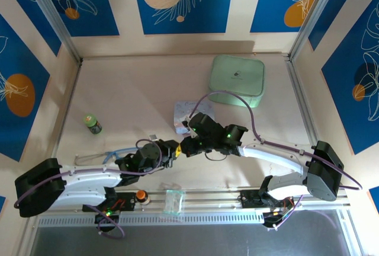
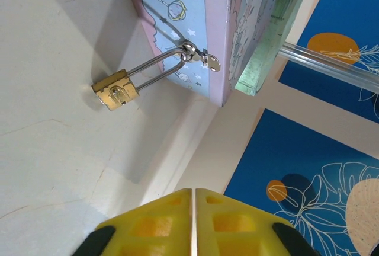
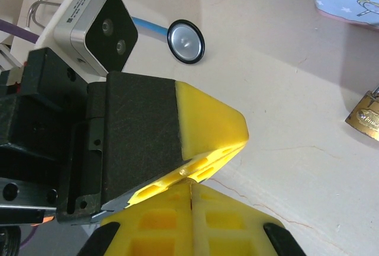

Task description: Unlock the padlock with the key

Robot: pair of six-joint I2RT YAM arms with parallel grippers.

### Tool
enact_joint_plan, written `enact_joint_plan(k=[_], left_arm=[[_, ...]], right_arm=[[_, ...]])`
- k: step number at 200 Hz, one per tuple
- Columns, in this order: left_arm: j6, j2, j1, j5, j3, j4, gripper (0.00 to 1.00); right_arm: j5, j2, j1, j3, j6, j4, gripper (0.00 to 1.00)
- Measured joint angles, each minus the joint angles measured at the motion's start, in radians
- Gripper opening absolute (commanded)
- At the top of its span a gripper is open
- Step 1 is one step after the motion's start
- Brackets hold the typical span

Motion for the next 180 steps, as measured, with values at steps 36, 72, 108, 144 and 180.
enact_joint_plan(k=[36,72,108,144,180], left_arm=[[0.015,-0.045,0.0,-0.011,0.013,-0.068,0.0],[0.052,-0.061,0.0,-0.016,0.026,-0.12,0.0],[0.249,-0.09,0.0,-0.046,0.093,-0.211,0.0],[0.487,-0.126,0.0,-0.076,0.135,-0.174,0.0],[0.653,-0.139,0.0,-0.088,0.134,-0.084,0.0]], right_arm=[[-0.002,-0.001,0.0,-0.005,0.0,0.002,0.0],[-0.008,-0.011,-0.005,-0.02,0.016,0.016,0.56],[-0.059,-0.131,-0.082,-0.148,0.081,0.109,0.92],[-0.19,-0.276,-0.185,-0.326,0.198,0.375,0.8],[-0.29,-0.318,-0.219,-0.435,0.291,0.648,0.63]])
